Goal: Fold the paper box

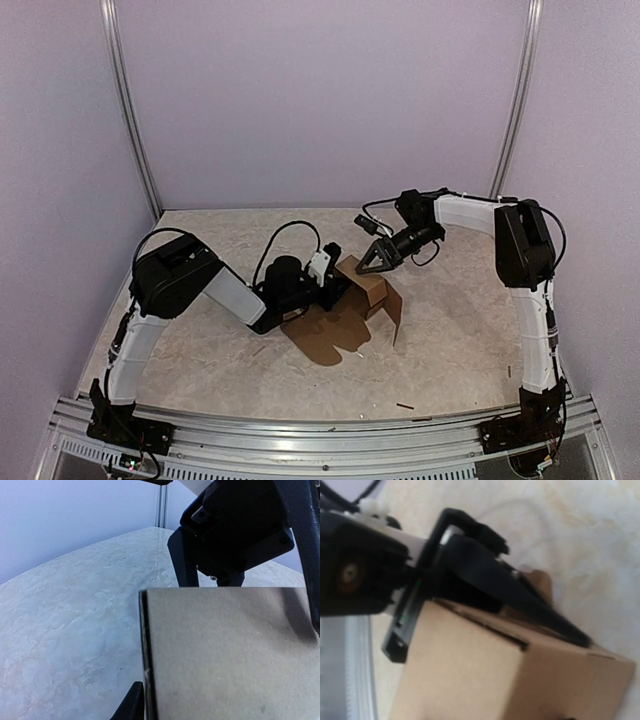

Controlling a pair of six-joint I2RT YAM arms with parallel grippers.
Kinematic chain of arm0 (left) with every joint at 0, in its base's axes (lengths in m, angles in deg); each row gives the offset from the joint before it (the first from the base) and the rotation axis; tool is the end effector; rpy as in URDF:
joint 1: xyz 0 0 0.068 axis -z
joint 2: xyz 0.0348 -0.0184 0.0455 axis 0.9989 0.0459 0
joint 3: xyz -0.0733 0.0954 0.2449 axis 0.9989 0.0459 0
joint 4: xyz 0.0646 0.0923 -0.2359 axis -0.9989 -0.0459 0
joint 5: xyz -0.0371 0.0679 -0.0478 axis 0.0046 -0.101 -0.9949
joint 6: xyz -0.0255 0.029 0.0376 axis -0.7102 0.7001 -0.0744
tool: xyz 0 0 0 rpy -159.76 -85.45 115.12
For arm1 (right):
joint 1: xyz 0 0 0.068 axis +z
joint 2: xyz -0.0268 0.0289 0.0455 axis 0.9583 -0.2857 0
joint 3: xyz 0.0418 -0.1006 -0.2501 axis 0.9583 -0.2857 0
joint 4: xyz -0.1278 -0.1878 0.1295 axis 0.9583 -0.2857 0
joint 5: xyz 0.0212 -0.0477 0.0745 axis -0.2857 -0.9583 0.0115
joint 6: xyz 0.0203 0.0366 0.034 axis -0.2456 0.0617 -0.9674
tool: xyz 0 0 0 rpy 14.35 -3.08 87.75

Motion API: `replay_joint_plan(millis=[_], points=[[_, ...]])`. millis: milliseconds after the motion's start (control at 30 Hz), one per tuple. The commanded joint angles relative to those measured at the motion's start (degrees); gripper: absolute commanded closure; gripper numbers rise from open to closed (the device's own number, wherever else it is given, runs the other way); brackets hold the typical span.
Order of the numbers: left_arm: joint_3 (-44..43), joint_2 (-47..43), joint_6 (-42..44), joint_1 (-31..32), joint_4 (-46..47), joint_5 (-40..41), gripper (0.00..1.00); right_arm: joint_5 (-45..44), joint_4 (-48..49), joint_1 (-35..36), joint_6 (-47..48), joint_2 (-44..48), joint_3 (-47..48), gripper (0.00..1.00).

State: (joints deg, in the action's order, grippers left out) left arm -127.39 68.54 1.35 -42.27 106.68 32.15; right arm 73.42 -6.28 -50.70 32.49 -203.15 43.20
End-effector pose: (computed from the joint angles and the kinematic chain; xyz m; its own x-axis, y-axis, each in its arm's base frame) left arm 0.3308 -0.3413 0.0802 -0.1208 0.0967 -0.9880 0.8215 0.5684 -0.0449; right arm 0.4170 0.2075 0.1727 -0.7411 -0.4805 -0.4689 -0.6338 0.2705 0.7246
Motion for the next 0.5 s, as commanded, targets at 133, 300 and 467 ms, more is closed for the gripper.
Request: replay_joint_plan(millis=[133,300,467], points=[[-3.52,2.73,0.24,1.34,-0.60,0.95,0.75,7.00,-1.63,-0.03,-0.30,-1.04,-2.96,0.31],[-2.92,2.83,0.35,1.57,-0.26,1.46,0.78,6.77,-2.00,-0.05,-0.07,-1.32,-2.76,0.31],[1.49,0.94,0.84,1.66,2.27,3.03,0.80,5.88,-2.57,-0.27,0.55,-2.02,-1.92,0.31]])
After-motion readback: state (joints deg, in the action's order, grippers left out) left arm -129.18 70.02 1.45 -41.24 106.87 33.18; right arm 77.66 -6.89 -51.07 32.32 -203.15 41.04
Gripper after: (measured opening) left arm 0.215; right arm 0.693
